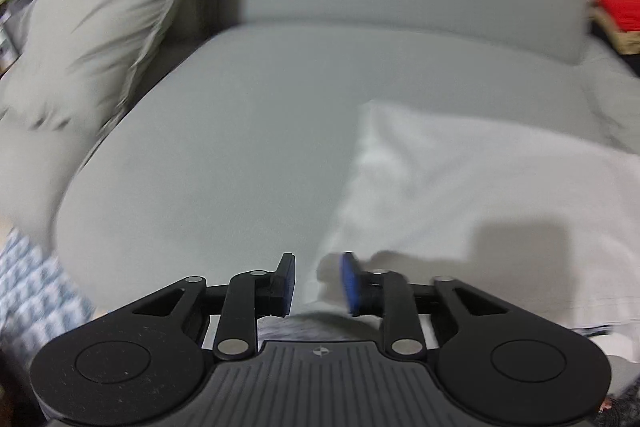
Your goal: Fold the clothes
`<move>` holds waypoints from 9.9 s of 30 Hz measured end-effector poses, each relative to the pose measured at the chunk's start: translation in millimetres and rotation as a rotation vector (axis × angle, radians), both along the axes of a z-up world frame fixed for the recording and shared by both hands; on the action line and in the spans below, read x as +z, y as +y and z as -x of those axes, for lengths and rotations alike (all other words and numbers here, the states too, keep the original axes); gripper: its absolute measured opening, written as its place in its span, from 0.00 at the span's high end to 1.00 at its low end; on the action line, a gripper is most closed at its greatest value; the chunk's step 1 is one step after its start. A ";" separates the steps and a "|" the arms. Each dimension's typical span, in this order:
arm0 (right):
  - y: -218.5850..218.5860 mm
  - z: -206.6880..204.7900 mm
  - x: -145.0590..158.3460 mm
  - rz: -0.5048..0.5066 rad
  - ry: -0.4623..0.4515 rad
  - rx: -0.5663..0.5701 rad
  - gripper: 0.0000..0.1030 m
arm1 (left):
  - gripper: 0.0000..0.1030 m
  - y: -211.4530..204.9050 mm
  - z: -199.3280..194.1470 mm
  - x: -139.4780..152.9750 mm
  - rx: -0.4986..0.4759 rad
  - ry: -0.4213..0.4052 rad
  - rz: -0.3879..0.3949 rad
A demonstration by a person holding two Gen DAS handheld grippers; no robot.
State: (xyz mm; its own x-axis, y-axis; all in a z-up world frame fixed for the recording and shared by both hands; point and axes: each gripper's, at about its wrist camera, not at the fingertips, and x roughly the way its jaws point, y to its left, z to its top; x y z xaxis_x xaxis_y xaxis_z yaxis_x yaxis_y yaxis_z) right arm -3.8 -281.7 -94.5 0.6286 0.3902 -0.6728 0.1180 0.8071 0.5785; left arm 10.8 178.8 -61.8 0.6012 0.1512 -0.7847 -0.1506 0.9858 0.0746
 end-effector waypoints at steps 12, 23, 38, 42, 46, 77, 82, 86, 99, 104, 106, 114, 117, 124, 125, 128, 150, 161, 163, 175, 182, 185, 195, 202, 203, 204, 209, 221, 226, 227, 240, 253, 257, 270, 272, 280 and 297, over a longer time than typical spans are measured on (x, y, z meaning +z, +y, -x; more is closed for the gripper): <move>72.6 8.8 -12.8 0.457 0.139 0.323 0.87 | 0.79 -74.9 -7.0 -35.2 -0.307 0.123 -0.124; 26.9 -37.4 1.5 0.194 -0.065 0.031 0.84 | 0.78 -66.6 -45.2 -8.2 -0.241 -0.141 0.045; 119.1 -156.7 -61.7 -0.078 -0.101 0.229 0.84 | 0.83 -124.4 -184.5 -69.8 -0.307 -0.123 0.193; 99.6 -162.1 -72.3 0.032 -0.155 0.126 0.96 | 0.76 -84.5 -198.7 -89.9 -0.057 -0.141 0.097; 46.9 -157.8 -68.6 0.188 -0.121 -0.166 0.96 | 0.93 -34.8 -201.0 -89.0 0.182 -0.134 -0.010; 57.6 44.6 -5.3 0.504 0.124 0.247 0.68 | 0.71 -63.1 40.6 -27.4 -0.248 0.050 -0.038; 43.4 64.5 21.7 0.369 -0.026 0.197 0.74 | 0.71 -66.1 58.2 -13.4 -0.246 -0.057 0.075; 63.7 38.7 21.5 0.293 -0.083 0.245 0.81 | 0.71 -94.5 26.0 -24.1 -0.292 -0.099 0.032; 34.5 57.0 -12.1 0.086 0.160 0.270 0.80 | 0.73 -86.2 59.8 -36.2 -0.318 0.017 0.064; -19.5 61.7 -13.2 -0.162 0.103 0.000 0.51 | 0.70 -90.3 44.5 -15.9 -0.277 -0.047 0.107; -30.3 60.2 -21.7 -0.272 0.127 -0.064 0.51 | 0.68 -96.0 35.5 -12.9 -0.281 -0.046 0.121; -31.4 60.7 -60.7 -0.396 0.214 -0.158 0.58 | 0.66 -121.8 37.0 -22.5 -0.355 -0.028 0.132; -34.6 60.0 -67.8 -0.439 0.188 -0.182 0.60 | 0.66 -119.3 36.3 -25.4 -0.343 -0.019 0.149; -34.5 57.3 -78.9 -0.444 0.102 -0.253 0.63 | 0.66 -107.9 34.6 -24.8 -0.286 -0.029 0.174; -36.0 57.6 -79.4 -0.426 0.075 -0.277 0.63 | 0.66 -104.7 34.0 -24.5 -0.276 -0.032 0.172; -47.8 56.1 -84.3 -0.406 0.036 -0.358 0.62 | 0.66 -89.1 27.0 -22.6 -0.232 -0.048 0.163; -12.4 11.3 -36.4 0.045 -0.006 -0.294 0.96 | 0.76 7.5 6.7 -29.0 -0.188 -0.053 0.052; 167.3 -26.9 72.1 0.427 -0.363 0.130 0.96 | 0.70 70.5 8.6 -17.8 0.157 -0.196 0.203; 211.4 -33.8 69.4 0.432 -0.386 0.240 0.96 | 0.70 81.3 10.9 -24.4 0.201 -0.193 0.229; 327.7 -58.9 -32.8 0.444 -0.146 0.588 0.96 | 0.70 98.3 12.1 -42.4 0.273 -0.173 0.364; 316.3 -47.6 6.9 0.349 -0.196 0.520 0.96 | 0.70 99.2 12.4 -39.8 0.299 -0.194 0.391; 322.3 -49.0 7.7 0.351 -0.189 0.537 0.96 | 0.70 102.1 13.5 -40.1 0.307 -0.204 0.401; 346.1 -51.4 0.6 0.317 -0.088 0.750 0.67 | 0.70 105.6 21.3 -39.6 0.364 -0.235 0.408; 262.0 -51.9 31.2 0.170 -0.121 0.662 0.45 | 0.73 109.3 23.7 -39.9 0.405 -0.240 0.434; 244.3 -55.3 33.3 0.159 -0.113 0.616 0.44 | 0.73 107.1 23.0 -38.8 0.395 -0.241 0.426; 225.9 -59.2 33.6 0.152 -0.100 0.567 0.44 | 0.73 102.8 22.4 -36.5 0.375 -0.237 0.411; 161.5 -64.0 19.9 0.180 -0.071 0.450 0.56 | 0.87 56.3 17.4 -17.8 0.106 -0.187 0.306; 176.3 -24.4 -15.5 0.460 -0.139 0.757 0.81 | 0.83 -3.5 -12.5 -31.9 -0.016 0.121 -0.116; 137.0 -25.7 -2.2 0.325 -0.123 0.740 0.80 | 0.82 14.4 14.4 -5.7 0.022 -0.007 0.011; 132.5 -29.7 1.5 0.307 -0.148 0.717 0.80 | 0.82 12.8 13.7 0.0 0.023 -0.047 0.020; 181.3 -164.6 -68.5 -0.132 -0.072 0.566 0.94 | 0.85 -49.7 -99.0 -47.1 -0.181 -0.127 0.117; 99.0 -201.1 -108.0 -0.206 -0.056 0.017 0.94 | 0.94 -4.1 -83.8 -28.3 0.087 -0.177 0.173; 103.7 -197.7 -91.8 -0.280 -0.088 0.029 0.94 | 0.82 -35.1 -96.7 -3.9 -0.084 -0.214 0.270; 183.7 -249.6 -121.9 -0.296 -0.006 0.255 1.00 | 0.90 -30.2 -196.8 -93.9 0.131 -0.102 0.098; 166.0 -246.7 -124.8 -0.278 -0.049 0.179 1.00 | 0.94 -14.3 -197.4 -102.7 0.258 -0.086 0.063; 92.9 -213.7 -87.9 -0.159 -0.079 -0.066 0.92 | 0.90 -8.8 -136.7 -46.9 0.244 -0.124 0.166; 203.8 -51.1 -6.6 0.341 -0.192 0.642 0.80 | 0.84 -108.4 14.8 -61.6 -0.162 0.011 0.036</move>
